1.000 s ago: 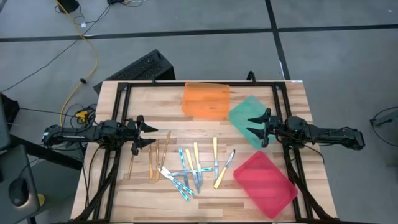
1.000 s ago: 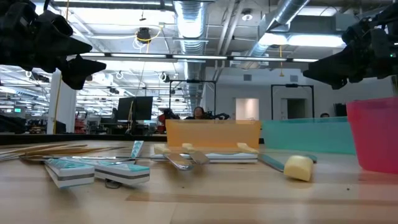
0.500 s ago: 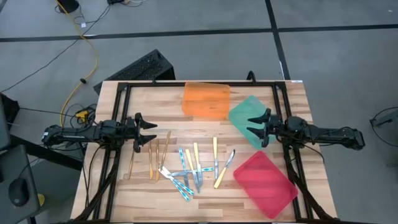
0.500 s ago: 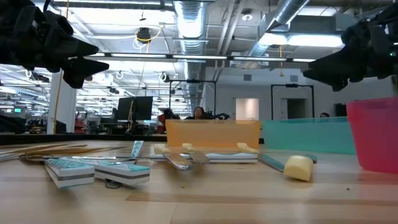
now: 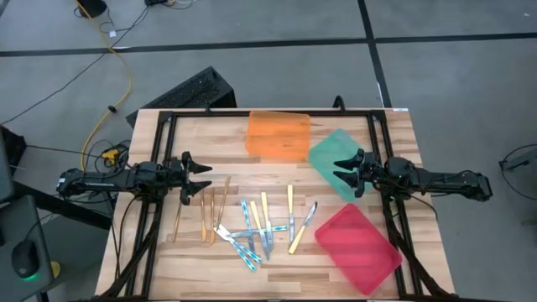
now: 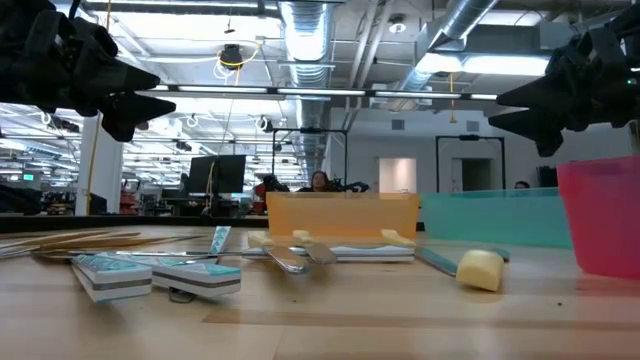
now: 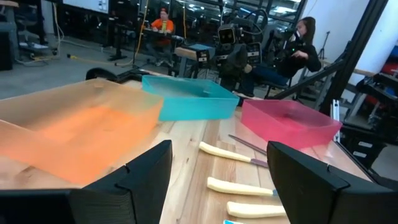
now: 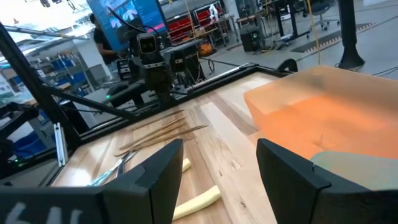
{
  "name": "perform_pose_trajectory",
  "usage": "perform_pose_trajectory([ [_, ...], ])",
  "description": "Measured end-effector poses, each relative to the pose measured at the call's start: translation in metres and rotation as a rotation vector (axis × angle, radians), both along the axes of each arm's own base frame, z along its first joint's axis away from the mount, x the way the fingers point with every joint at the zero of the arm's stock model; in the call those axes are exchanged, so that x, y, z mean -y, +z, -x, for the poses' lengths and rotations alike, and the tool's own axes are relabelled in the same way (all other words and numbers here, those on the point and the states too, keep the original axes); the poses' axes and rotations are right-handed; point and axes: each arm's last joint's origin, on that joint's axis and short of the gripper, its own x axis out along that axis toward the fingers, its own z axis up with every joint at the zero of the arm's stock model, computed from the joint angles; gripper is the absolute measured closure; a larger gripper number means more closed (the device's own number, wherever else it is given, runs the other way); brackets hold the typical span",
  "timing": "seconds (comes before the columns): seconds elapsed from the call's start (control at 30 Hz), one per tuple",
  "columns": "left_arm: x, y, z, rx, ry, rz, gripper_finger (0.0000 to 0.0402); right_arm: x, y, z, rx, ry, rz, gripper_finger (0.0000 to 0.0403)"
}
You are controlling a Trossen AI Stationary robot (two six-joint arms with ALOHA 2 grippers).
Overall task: Sort silverware by color (type)
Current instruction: Put the gold knife into the orange bin
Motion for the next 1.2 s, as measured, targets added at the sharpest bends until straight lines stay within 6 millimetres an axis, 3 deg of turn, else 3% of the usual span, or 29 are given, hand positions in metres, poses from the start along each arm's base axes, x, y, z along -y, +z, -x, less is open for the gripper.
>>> perform_pose_trajectory([
  [0.43, -0.001, 0.002, 0.0, 0.02, 0.024, 0.013, 0.0156, 0.0, 0.0, 0.0, 0.012, -0.002, -0.055, 0.0175],
  [0.6, -0.001, 0.006, 0.0, 0.068, 0.045, 0.103, 0.0156, 0.004, 0.004, 0.001, 0.06, -0.126, -0.075, 0.0175],
  [0.73, -0.001, 0.022, 0.003, 0.126, 0.041, 0.129, 0.0156, 0.006, 0.022, 0.003, 0.187, -0.142, -0.099, 0.0175],
  [0.9, -0.001, 0.058, 0.008, 0.2, 0.03, 0.113, 0.0156, 0.005, 0.069, 0.015, 0.369, -0.136, 0.004, 0.0175],
  [1.07, -0.001, 0.093, 0.007, 0.14, 0.03, 0.119, 0.0156, 0.001, 0.105, 0.019, 0.365, -0.102, 0.11, 0.0175],
  [1.2, 0.0, 0.117, -0.001, -0.006, -0.003, 0.135, 0.0156, -0.002, 0.125, 0.007, 0.29, -0.062, 0.135, 0.0175],
])
